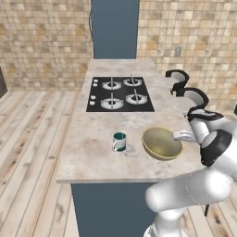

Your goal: Clear the mugs and bowl far away from the sink.

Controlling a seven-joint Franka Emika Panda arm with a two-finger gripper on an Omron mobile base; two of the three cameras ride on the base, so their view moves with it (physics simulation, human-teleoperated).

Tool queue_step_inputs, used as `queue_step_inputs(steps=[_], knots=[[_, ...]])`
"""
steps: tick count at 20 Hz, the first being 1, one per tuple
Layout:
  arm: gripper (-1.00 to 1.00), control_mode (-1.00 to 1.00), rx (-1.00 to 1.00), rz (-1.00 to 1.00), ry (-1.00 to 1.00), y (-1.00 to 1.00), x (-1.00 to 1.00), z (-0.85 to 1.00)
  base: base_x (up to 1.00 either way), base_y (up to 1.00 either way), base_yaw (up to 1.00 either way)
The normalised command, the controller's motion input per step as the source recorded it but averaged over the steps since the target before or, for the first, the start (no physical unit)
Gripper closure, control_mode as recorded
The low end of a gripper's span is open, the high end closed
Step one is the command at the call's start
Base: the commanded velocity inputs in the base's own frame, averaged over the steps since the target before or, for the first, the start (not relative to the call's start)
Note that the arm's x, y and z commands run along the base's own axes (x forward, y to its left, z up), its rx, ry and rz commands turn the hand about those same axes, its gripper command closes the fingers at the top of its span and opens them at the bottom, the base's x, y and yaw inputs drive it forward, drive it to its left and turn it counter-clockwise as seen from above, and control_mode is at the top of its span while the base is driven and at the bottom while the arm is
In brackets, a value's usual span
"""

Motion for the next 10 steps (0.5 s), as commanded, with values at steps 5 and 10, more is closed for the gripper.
queue_step_inputs(steps=[5, 10], knots=[[-1.00, -1.00, 0.00, 0.00, 0.00, 0.00, 0.25, -0.21, 0.00, 0.00, 0.00], [-1.00, -1.00, 0.00, 0.00, -0.01, 0.05, -0.01, 0.05, 0.00, 0.00, 0.00]])
